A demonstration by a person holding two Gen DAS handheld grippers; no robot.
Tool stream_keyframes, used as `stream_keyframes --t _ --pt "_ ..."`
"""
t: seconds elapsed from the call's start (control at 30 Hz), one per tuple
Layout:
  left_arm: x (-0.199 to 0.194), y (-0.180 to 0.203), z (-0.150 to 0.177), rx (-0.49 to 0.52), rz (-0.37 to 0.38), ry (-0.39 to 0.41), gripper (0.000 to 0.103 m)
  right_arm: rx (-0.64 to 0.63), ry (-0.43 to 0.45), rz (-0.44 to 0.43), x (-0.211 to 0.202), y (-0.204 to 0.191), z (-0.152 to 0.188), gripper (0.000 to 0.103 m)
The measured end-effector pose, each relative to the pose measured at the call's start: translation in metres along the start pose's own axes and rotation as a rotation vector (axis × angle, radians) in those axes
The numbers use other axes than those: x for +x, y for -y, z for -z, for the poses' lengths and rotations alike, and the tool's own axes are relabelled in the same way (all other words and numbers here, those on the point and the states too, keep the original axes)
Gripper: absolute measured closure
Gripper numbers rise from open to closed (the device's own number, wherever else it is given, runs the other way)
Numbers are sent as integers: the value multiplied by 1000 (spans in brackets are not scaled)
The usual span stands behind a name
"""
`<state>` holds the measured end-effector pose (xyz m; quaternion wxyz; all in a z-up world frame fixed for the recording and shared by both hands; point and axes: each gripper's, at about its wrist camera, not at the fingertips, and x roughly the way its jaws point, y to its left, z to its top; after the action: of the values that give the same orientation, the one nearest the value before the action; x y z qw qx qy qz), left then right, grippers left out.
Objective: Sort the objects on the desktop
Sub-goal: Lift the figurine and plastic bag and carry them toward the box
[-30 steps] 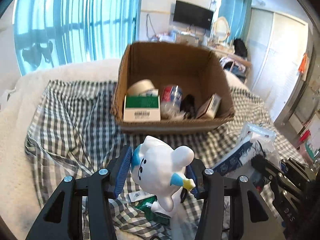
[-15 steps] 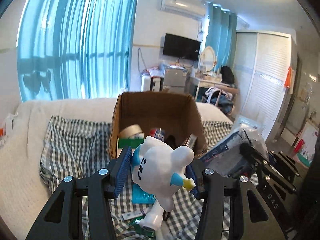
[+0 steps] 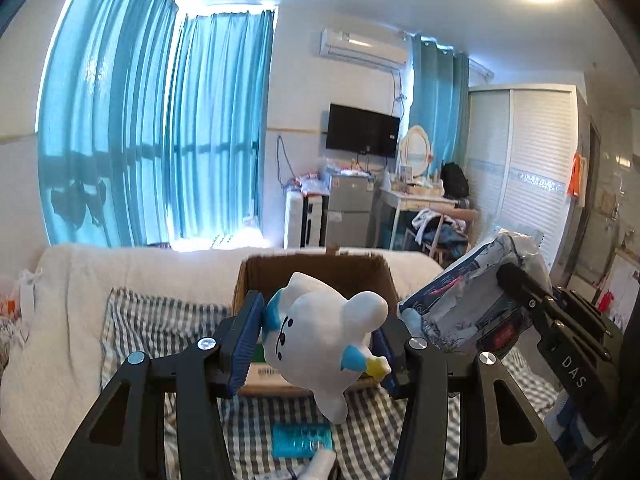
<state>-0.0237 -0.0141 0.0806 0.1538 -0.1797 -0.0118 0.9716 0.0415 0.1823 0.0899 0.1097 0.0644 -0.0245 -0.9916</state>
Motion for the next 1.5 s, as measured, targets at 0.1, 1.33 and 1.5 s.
stream_keyframes --t 0.1,1.33,1.5 --pt "1 1 -12 7 10 27 52 8 18 4 6 4 -11 88" --pt "172 -16 7 -8 19 -56 51 5 -186 -13 200 34 56 87" --pt "210 -21 25 -7 20 -122 51 -10 -280 -13 236 36 81 87"
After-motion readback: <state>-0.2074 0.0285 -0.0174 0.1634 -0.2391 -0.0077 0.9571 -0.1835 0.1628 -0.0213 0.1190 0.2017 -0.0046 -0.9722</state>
